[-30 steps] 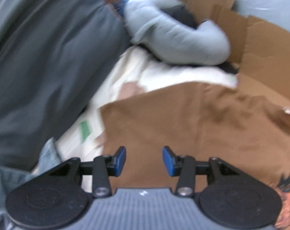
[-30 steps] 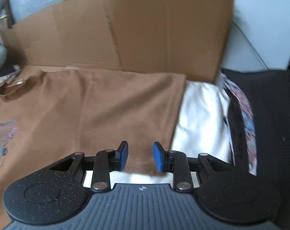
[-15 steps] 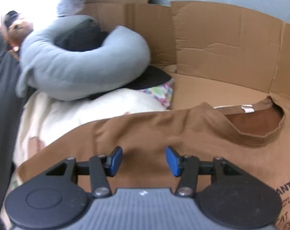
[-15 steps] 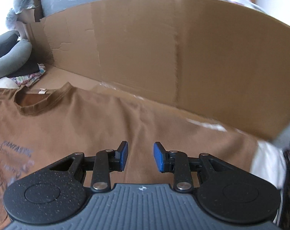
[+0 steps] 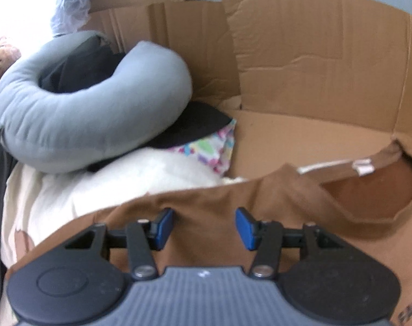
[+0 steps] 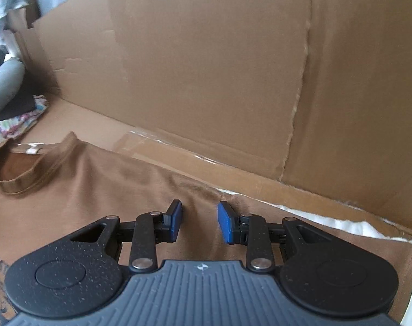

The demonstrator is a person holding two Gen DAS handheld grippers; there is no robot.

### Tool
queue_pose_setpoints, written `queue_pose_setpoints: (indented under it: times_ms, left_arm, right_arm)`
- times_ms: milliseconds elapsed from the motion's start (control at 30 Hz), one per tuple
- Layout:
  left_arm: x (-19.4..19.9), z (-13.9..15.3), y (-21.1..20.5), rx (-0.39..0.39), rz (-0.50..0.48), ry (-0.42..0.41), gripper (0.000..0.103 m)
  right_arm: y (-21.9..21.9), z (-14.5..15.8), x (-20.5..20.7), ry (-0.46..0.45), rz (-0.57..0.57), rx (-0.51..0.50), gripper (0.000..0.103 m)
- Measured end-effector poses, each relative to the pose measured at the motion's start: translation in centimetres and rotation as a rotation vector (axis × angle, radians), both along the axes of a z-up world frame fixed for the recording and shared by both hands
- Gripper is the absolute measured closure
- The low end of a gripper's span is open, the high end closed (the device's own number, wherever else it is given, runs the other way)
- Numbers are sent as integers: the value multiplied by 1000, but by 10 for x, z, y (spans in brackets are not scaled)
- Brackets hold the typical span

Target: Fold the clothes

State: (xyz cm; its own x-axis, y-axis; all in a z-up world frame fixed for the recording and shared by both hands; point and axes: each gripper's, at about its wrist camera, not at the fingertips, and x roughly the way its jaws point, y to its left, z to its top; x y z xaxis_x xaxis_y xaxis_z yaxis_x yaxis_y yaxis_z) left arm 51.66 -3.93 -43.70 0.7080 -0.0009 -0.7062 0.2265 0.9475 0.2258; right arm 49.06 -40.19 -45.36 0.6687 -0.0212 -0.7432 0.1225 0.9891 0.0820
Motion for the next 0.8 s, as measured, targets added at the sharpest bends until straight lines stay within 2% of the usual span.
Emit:
queue_pose_setpoints:
  times_ms: [133, 233, 333, 367, 433, 567, 733, 800]
  left_arm:
    - [0, 2, -12, -16, -70, 19, 49]
    - [4, -7, -20, -20, -104, 83, 49]
    - [4, -18, -28, 6, -109, 98, 51]
    - [3, -19, -30, -3, -108, 97, 51]
    - [3, -22, -34, -15, -107, 95, 51]
    - [10, -27, -42, -22, -110, 90, 50]
    - [22, -29, -44, -60, -64, 91, 46]
    - [24, -25, -42, -86, -52, 91, 47]
  right_arm:
    - [-6, -6, 5, 19, -34, 9, 68]
    - [-5, -4, 11, 17, -60, -1, 68]
    - [1, 3, 7, -8, -71, -2, 67]
    - [7, 6, 5, -23, -42, -3, 65]
    - [26, 11, -3, -70, 88, -36, 65]
    - [57, 13, -2, -82, 269, 19, 65]
    - [99, 3, 6, -62, 393, 72, 65]
    - [116, 0, 12, -52, 412, 61, 65]
